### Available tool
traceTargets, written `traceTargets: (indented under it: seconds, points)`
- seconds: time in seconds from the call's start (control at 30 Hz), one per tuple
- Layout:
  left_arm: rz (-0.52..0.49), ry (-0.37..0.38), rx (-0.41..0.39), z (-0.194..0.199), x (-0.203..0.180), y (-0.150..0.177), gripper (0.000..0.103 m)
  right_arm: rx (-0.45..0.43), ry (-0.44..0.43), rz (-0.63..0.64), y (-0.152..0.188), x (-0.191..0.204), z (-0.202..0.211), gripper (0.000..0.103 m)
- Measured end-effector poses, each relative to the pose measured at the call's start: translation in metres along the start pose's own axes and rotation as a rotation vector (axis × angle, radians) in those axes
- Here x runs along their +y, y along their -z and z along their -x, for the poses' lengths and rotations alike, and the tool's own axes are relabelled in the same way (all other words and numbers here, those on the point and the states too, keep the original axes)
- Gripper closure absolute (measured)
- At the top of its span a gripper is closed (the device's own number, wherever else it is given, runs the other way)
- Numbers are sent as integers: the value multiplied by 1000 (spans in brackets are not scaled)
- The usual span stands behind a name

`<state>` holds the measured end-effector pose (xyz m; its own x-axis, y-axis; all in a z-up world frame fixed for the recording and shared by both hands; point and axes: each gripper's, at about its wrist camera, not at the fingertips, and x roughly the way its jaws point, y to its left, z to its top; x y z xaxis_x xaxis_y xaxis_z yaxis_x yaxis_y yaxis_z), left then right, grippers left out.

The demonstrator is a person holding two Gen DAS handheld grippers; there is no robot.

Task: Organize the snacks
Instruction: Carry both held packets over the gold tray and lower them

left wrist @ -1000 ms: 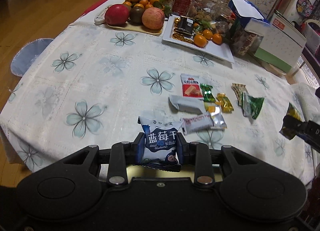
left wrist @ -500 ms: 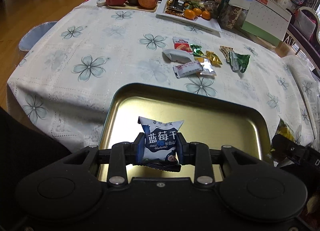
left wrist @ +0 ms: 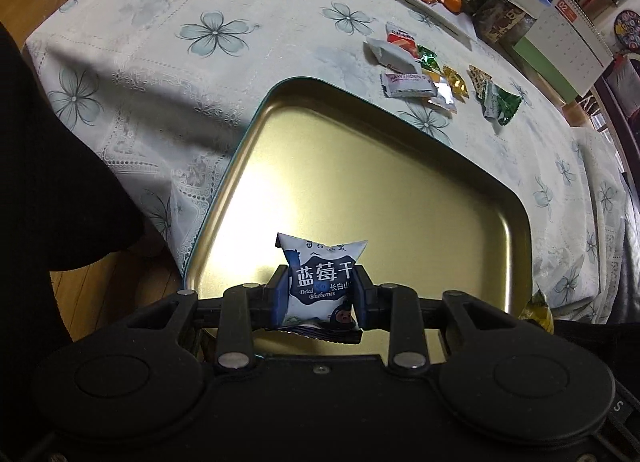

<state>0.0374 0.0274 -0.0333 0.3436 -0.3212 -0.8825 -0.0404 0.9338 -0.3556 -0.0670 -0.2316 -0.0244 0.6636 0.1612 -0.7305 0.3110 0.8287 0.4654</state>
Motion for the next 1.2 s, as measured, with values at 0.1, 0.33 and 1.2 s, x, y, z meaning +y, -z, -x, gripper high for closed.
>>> traceTargets:
  seconds: [0.1, 0.33, 1.2]
  points:
    - [6, -9, 8, -2, 1, -1, 63, 18, 20, 1, 3, 0, -3, 68]
    - [-58, -62, 18, -7, -8, 2, 63, 50, 42, 39, 6, 6, -10, 68]
    - [-107, -98, 26, -11, -16, 4, 62, 82, 86, 55, 8, 6, -17, 66]
